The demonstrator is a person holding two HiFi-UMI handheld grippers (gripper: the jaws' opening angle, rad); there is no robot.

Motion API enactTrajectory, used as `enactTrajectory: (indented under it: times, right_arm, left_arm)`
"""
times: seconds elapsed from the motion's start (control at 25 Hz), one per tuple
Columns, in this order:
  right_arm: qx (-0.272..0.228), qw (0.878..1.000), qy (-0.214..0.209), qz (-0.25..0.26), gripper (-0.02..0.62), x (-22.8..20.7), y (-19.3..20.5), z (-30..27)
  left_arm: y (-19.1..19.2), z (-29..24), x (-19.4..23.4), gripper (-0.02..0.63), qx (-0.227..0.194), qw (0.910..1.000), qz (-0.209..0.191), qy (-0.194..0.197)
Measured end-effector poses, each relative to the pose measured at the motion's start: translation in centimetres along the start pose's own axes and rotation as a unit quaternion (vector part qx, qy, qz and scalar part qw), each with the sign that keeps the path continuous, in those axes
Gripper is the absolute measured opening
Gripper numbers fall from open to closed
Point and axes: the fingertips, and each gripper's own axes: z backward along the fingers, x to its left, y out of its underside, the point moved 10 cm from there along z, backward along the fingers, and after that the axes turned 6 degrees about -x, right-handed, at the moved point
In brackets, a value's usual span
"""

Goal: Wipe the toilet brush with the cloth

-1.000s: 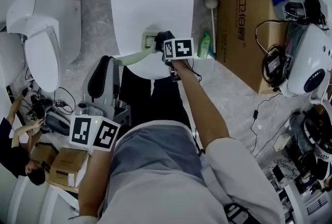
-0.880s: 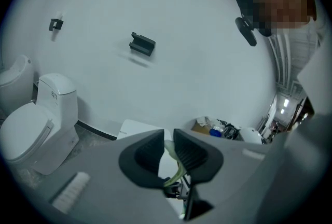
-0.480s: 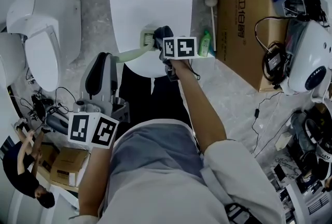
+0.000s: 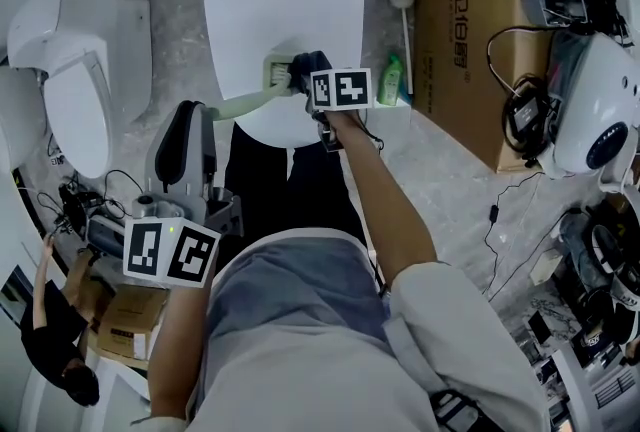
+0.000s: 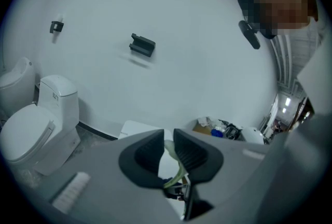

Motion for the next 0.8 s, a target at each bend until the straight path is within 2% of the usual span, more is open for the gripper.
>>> enactTrajectory:
  times: [0.12, 0.56, 0.8]
  right_arm:
    - [0.005, 1.000, 0.011, 0.013, 0.092, -0.5, 0.1, 0.4]
    - [-0.006, 1.000, 0.029, -0.001, 0.092, -1.3, -1.7, 0.5]
    - [-0.002, 0.999, 0.054, 0.003, 0.092, -1.5, -2.5, -0.4]
  left_arm:
    - [0.0, 0.0, -0.1, 0.000, 0.000, 1.0000, -0.002, 0.000]
    - [0.2, 0.0, 0.1, 0.000, 0.000, 1.0000, 0.000, 0.000]
    - [0.1, 0.0, 0.2, 0.000, 0.001, 1.0000, -0.001, 0.006]
